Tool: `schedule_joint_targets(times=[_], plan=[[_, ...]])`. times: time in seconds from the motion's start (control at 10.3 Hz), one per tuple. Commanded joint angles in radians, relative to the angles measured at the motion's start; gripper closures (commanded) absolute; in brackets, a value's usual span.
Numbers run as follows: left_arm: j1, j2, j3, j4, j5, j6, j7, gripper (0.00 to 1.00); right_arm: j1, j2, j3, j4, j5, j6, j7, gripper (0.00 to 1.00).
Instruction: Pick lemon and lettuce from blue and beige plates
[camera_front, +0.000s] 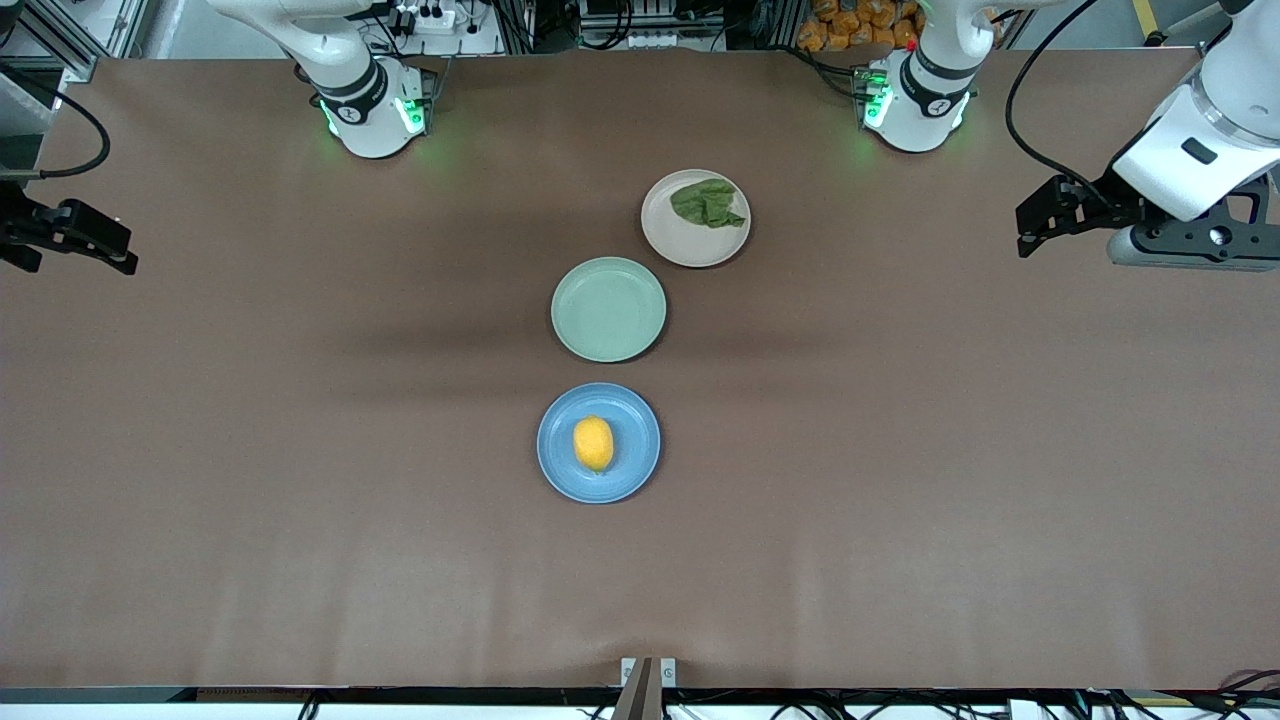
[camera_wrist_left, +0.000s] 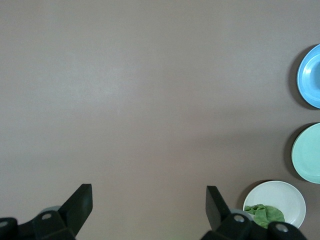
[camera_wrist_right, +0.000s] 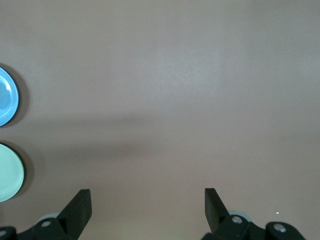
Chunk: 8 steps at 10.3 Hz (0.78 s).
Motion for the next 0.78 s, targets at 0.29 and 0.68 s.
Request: schedule_joint_targets(times=[0.29, 0.68], plan=[[0.012, 0.009, -0.007, 0.024, -0.015, -0.023, 0.041, 0.00, -0.045, 0.006, 0.021, 0.013, 0.064, -0.003, 0.006, 0.00], [0.012, 0.020, -0.007, 0.024, -0.010, -0.023, 0.043, 0.00, -0.052, 0.006, 0.018, 0.013, 0.096, -0.009, -0.012, 0.00]])
